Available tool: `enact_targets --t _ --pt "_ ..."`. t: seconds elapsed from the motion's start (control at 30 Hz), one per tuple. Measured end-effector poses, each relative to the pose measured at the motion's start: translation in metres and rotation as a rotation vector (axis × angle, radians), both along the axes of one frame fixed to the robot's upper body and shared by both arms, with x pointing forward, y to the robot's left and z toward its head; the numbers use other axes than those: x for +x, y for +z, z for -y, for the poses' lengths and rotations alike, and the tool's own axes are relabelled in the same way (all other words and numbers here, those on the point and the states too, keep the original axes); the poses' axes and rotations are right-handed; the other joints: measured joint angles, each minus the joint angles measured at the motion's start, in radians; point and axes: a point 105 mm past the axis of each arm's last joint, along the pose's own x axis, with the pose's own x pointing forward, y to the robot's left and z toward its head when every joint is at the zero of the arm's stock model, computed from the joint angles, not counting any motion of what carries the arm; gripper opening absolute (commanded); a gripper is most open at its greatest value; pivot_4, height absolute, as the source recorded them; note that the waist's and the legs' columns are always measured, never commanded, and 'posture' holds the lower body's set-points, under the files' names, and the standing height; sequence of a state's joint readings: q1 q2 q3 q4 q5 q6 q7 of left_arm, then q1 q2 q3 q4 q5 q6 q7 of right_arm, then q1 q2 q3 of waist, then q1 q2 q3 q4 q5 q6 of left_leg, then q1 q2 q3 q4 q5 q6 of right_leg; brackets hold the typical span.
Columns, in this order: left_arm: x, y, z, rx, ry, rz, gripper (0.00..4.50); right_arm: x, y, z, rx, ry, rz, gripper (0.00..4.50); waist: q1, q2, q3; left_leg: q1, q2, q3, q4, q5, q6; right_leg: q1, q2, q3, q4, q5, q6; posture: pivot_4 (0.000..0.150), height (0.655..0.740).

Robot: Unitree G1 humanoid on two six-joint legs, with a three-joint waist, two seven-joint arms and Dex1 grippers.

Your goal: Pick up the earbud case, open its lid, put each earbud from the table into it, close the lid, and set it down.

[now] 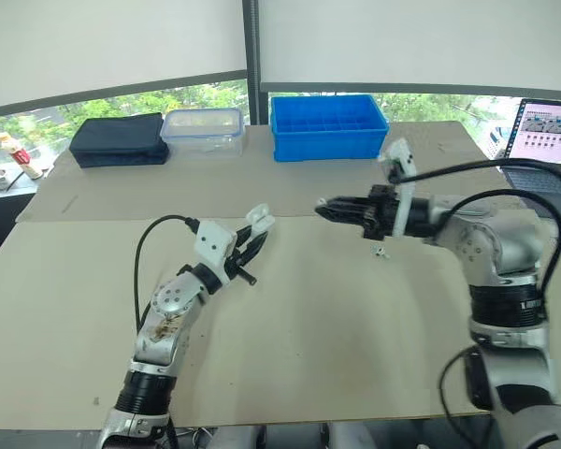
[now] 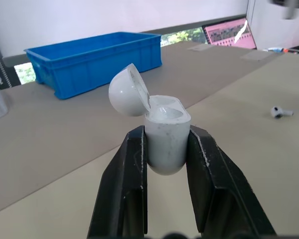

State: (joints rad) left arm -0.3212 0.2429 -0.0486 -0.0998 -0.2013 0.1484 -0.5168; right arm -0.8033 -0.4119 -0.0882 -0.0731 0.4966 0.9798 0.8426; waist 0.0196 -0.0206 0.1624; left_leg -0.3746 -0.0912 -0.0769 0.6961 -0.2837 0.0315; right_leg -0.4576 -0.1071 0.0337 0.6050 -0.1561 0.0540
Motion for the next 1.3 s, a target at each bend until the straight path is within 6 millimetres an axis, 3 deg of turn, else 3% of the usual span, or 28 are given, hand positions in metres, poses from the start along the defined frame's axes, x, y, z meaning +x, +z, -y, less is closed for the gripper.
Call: enact_targets --t 0.23,0.8,1.3 --pt "0.003 0.009 0.018 -0.022 -0.02 0.051 0.59 0.003 0.011 -0.041 0.19 -0.089 0.001 0.39 -0.015 0.0 0.0 0.0 0.0 0.0 0.0 0.002 -0.003 -0.001 0.001 0.0 0.006 0.0 0.0 0.15 0.74" --pt "0.006 0.022 0.016 -0.013 0.023 0.138 0.59 0.001 -0.009 -0.047 0.185 -0.163 -0.049 0.39 -0.034 0.001 0.0 0.0 0.0 0.0 -0.001 0.0 0.0 -0.001 0.002 0.0 0.005 0.0 0.0 0.15 0.74" --pt "0.006 0.021 0.017 -0.01 0.02 0.138 0.59 -0.002 -0.011 -0.055 0.17 -0.147 -0.056 0.39 -0.034 0.001 0.0 0.0 0.0 0.0 -0.001 -0.001 0.001 -0.001 0.002 0.0 0.005 0.0 0.0 0.15 0.74"
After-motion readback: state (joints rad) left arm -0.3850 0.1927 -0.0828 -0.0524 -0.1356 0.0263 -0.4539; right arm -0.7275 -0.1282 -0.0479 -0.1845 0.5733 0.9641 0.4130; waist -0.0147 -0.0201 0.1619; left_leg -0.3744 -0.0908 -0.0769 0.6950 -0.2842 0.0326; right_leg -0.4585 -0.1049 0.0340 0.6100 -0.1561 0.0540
